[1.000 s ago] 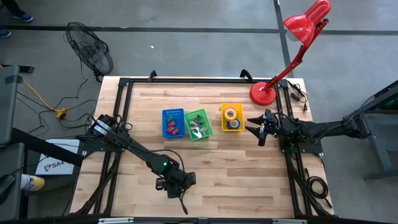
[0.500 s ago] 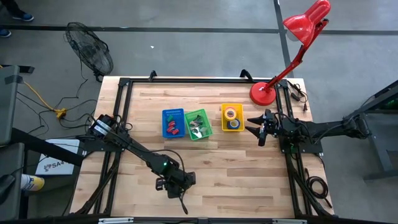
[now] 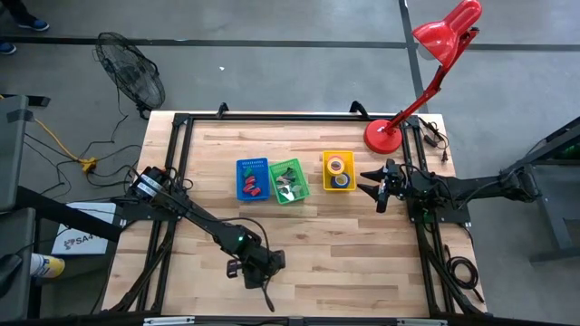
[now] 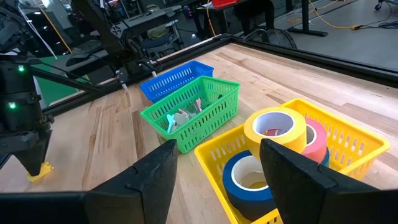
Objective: Pick and place Stapler, Stapler remover, tape
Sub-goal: Put the yellow stapler into the blue bin
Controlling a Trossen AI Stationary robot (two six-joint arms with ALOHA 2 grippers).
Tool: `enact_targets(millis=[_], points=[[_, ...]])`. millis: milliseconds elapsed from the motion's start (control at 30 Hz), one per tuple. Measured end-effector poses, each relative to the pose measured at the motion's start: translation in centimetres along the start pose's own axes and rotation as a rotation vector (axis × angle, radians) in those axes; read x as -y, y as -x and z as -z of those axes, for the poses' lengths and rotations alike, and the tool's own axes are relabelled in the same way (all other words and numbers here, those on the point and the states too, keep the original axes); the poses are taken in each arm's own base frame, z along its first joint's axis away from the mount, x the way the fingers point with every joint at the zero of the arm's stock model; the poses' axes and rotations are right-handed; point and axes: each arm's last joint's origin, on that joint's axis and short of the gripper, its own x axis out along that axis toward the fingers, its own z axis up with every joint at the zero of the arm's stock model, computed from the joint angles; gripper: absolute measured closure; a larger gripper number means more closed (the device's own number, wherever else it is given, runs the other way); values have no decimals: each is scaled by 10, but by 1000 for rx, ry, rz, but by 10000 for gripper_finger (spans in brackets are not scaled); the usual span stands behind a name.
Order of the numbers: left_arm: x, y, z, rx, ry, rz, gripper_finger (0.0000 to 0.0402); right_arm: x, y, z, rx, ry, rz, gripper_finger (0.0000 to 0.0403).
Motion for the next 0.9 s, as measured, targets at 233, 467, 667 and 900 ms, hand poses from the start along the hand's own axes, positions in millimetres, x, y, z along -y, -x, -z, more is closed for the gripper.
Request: enact_targets(millis=[233, 467, 667, 900], points=[[0, 0, 0, 0, 154, -1, 337, 0, 0, 0, 0, 0, 0, 182], [1, 3, 0, -11, 378, 5, 340, 0, 0, 0, 0, 0, 0, 182], [3, 15, 0, -30, 545, 12, 339, 0, 0, 0, 1, 0, 0, 182], [10, 49, 1, -112, 631, -40, 339, 0, 0, 0, 0, 0, 0, 182]])
